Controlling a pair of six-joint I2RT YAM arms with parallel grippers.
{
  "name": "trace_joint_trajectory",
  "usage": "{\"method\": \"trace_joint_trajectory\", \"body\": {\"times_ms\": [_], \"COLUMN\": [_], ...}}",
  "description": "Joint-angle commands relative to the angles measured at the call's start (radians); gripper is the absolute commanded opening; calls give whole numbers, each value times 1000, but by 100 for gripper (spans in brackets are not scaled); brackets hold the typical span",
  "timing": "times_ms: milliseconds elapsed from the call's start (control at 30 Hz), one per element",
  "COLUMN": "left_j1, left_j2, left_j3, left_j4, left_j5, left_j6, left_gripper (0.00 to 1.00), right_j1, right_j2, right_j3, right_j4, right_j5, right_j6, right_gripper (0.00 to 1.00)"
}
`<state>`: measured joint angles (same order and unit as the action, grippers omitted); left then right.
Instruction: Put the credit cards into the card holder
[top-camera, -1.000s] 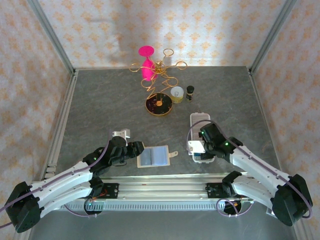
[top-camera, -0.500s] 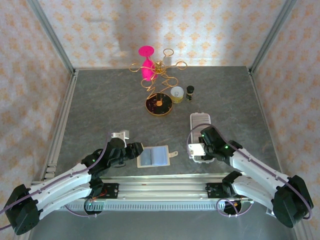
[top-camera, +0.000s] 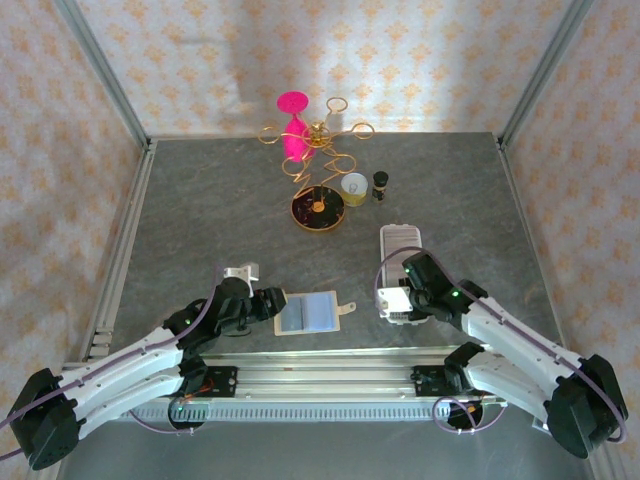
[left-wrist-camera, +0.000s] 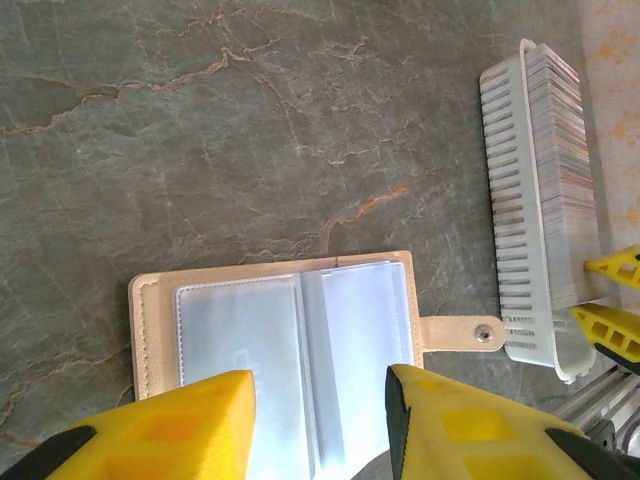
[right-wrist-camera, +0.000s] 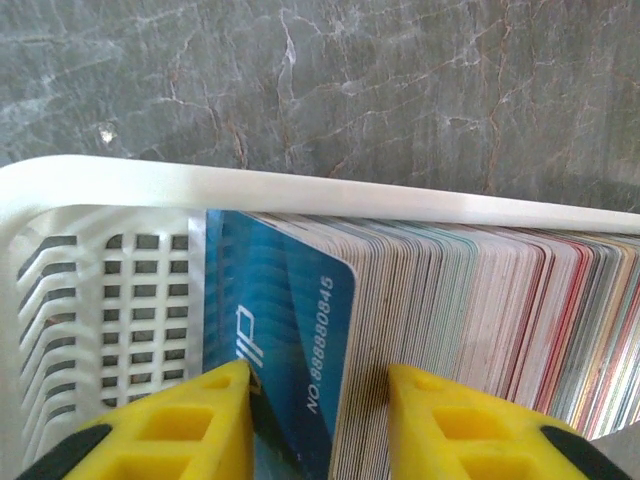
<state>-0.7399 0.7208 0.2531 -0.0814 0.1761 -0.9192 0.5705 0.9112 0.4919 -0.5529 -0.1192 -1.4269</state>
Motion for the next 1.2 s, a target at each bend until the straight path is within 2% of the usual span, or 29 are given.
{"method": "trace_joint_trajectory", "body": {"times_ms": [0,467,767,900,1167], "left_j1": [-3,-4,-5,-4,-4], "left_j2": [-21,-27,-27,-25,-10], "left_j3": [-10,-23,-26,-28,-26], "left_j4": [0,6,11,15,29], "left_j5": [0,11,17,19,24], "left_j6": [-16,-27,-29,-32,-32], "left_gripper": [40,38,36,35,34], "right_j1": [-6,-5,-6,-5,-6], "right_j2": [-8,-35,-44,-56,-56], "right_j3": [17,27,33,27,20], "right_j4": [-24,-50,-44,-41,-31], "right_j5": [53,52,57,57,60], "right_j6": [-4,3,2,2,3], "right_gripper": [30,25,26,32,31]}}
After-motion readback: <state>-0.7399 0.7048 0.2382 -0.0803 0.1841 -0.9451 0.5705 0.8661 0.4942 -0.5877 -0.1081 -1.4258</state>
